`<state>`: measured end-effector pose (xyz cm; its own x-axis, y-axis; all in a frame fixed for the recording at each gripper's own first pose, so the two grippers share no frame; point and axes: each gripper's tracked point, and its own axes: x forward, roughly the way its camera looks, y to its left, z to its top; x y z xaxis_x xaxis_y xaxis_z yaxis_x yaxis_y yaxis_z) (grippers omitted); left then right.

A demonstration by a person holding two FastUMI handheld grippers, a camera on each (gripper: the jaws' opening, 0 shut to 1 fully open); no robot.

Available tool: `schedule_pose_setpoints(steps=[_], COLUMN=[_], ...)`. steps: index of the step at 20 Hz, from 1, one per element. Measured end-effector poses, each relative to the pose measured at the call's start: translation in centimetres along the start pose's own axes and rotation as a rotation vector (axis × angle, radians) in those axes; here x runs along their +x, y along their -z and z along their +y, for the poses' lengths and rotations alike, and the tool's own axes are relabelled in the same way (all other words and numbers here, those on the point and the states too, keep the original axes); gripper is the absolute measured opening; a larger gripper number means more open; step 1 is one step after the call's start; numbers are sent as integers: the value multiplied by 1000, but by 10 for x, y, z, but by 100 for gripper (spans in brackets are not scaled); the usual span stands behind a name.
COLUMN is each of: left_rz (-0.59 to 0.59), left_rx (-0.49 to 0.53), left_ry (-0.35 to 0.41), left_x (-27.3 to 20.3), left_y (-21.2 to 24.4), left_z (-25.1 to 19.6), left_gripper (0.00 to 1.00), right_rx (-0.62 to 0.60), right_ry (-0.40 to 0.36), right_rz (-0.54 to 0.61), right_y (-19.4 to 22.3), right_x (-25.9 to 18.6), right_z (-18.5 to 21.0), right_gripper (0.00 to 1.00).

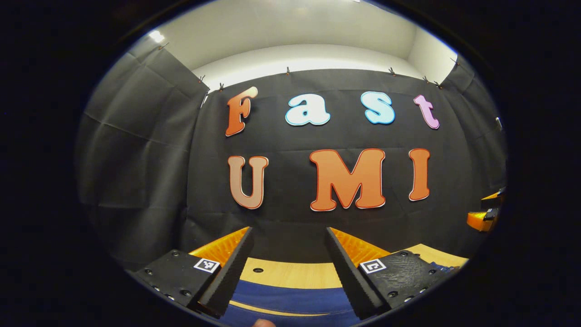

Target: Grasp the waist and the cuffs of the jeans and fold them to make the two legs overlap; first hold the waist and fold one-third of the jeans toward the cuffs, then hold the cuffs and fold the remaining one-third in the same direction to finish folding.

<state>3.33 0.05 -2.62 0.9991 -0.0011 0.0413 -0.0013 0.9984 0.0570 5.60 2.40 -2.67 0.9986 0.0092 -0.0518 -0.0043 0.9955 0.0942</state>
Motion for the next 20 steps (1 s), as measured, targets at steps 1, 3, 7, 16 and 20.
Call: schedule_pose_setpoints(steps=[1, 3, 7, 16, 20], left_rz=[-12, -11, 39, 171, 287], left_rx=[9, 14, 15, 51, 9], left_ry=[-3, 6, -6, -80, -98], left_x=[6, 14, 24, 24, 22], left_y=[-1, 3, 32, 81, 121], left_z=[5, 12, 30, 77, 100], left_gripper=[94, 95, 97, 97, 97], right_rx=[10, 11, -46, 9, 49], right_ry=[17, 45, 70, 106, 97], right_rz=[1, 5, 8, 108, 195], right_y=[-1, -3, -1, 36, 66], right_x=[0, 0, 4, 21, 26], right_z=[1, 2, 7, -13, -22], right_gripper=[97, 97, 97, 97, 98])
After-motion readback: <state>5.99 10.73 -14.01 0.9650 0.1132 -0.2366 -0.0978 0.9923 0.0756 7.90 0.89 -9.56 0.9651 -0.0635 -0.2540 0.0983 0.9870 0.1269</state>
